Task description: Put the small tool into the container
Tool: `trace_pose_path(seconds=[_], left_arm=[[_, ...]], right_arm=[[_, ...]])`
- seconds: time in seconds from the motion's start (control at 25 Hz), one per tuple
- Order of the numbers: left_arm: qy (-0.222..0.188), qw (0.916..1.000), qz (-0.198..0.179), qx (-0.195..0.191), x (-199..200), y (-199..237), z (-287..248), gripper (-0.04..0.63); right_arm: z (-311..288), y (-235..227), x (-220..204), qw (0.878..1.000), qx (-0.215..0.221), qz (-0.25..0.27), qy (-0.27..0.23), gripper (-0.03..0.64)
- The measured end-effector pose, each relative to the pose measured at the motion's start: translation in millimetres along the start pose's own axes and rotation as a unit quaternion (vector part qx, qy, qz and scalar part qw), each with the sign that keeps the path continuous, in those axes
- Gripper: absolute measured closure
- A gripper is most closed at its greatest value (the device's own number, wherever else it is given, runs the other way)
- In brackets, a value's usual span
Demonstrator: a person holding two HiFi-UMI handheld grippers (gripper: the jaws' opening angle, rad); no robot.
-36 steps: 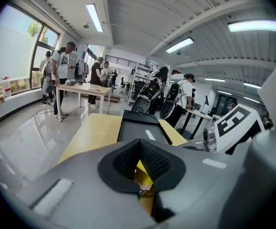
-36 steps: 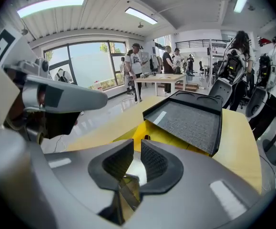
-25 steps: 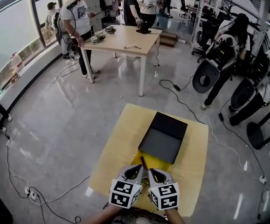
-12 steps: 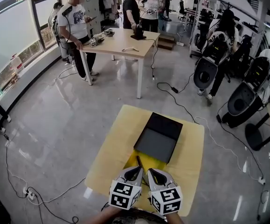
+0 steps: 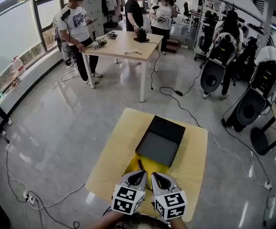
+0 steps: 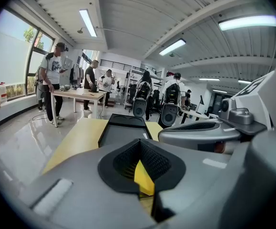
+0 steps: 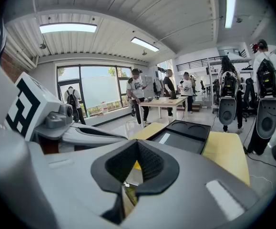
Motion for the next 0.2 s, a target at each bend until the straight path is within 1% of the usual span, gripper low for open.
trace_pose_path(seconds=[0.2], left_arm=[[-0.001,1.0,-0.002,-0.001,-23.0,1.1,13.5,0.577]], right_arm=[[8.2,19.3,-16.5,1.0,0.0,0.0,0.001,0.611]])
Point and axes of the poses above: the fingertips, and each gripper's own axes: z backward along the fingers, y to its left, x out of its top, the point moved 4 cm from there along z, backward along the fingers, and after that the axes turned 15 degrees about z, right-handed, at the moved point
